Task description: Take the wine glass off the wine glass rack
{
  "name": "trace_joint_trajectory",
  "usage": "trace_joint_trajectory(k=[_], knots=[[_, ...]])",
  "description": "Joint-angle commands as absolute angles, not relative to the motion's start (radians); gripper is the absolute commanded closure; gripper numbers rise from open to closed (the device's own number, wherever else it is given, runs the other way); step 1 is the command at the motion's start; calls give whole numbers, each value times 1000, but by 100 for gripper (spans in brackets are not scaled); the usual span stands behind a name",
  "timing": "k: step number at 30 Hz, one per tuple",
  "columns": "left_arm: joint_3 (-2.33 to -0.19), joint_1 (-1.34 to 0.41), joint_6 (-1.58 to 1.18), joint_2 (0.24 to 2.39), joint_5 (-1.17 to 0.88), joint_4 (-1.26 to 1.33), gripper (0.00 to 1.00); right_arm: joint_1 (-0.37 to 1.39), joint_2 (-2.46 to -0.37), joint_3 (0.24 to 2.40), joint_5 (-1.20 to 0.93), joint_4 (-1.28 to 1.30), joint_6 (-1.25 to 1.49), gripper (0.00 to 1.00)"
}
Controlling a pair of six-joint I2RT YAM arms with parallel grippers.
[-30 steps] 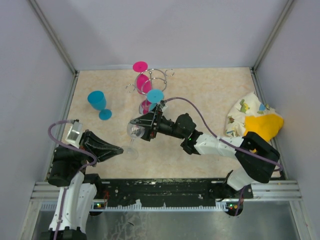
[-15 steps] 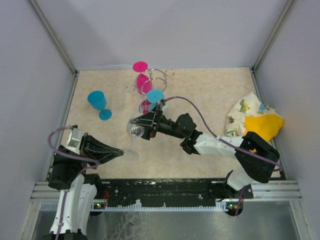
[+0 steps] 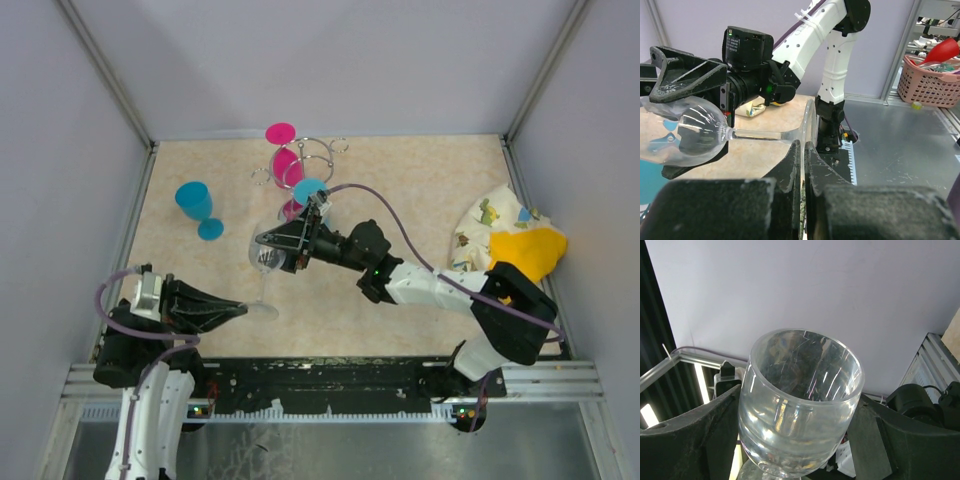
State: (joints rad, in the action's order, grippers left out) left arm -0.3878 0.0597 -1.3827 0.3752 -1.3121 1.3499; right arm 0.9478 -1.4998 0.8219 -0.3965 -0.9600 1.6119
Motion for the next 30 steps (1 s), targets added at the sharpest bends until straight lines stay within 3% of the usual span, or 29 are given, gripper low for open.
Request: trace_joint_trajectory(k=[1, 5, 13, 20, 26, 30], knots=[[-377, 50, -1264, 346, -1336, 1193, 94, 951, -1442, 891, -411, -1018, 1605, 39], [-380, 50, -1250, 350, -1333, 1159, 80, 944, -1430, 887, -408, -1003, 1594, 40], [-400, 49, -1215, 356, -1336, 1085, 32, 922, -1423, 863, -405, -997, 1592, 42], [-432, 47, -1210, 366, -1343, 1069, 21, 847, -1318, 796, -432, -874, 1518, 43], [-444, 44, -1191, 371, -1343, 1039, 21, 672, -1041, 732, -427, -450, 1292, 41], [-467, 44, -1063, 379, -1320, 878, 22, 462, -865, 715, -467, -166, 1172, 42]])
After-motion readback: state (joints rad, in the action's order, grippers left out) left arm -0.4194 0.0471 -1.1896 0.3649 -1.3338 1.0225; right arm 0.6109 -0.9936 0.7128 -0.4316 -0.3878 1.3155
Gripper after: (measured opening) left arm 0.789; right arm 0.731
